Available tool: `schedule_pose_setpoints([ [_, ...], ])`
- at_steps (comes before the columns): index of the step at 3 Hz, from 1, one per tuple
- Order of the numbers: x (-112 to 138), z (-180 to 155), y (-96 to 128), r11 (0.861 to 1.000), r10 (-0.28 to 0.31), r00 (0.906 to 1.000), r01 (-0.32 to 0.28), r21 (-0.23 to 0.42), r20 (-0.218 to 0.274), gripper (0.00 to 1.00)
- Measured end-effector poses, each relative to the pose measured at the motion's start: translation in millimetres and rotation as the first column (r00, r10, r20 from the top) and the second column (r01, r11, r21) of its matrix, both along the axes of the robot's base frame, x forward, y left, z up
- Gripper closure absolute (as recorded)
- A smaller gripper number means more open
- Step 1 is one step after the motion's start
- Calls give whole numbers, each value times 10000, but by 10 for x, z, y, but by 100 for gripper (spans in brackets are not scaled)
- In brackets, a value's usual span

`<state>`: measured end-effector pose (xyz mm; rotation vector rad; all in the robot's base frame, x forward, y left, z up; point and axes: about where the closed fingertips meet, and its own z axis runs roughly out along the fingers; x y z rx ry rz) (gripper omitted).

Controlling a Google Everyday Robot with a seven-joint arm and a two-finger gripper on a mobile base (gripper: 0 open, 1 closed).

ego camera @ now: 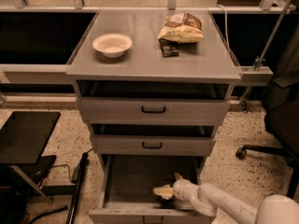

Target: Place pepsi can into bottom drawer

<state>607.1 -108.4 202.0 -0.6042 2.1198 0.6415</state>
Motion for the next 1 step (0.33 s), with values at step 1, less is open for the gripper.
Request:
schedule_pose_setpoints([
  [1, 0, 0, 0, 10000, 0, 10000, 0, 0, 0, 0],
])
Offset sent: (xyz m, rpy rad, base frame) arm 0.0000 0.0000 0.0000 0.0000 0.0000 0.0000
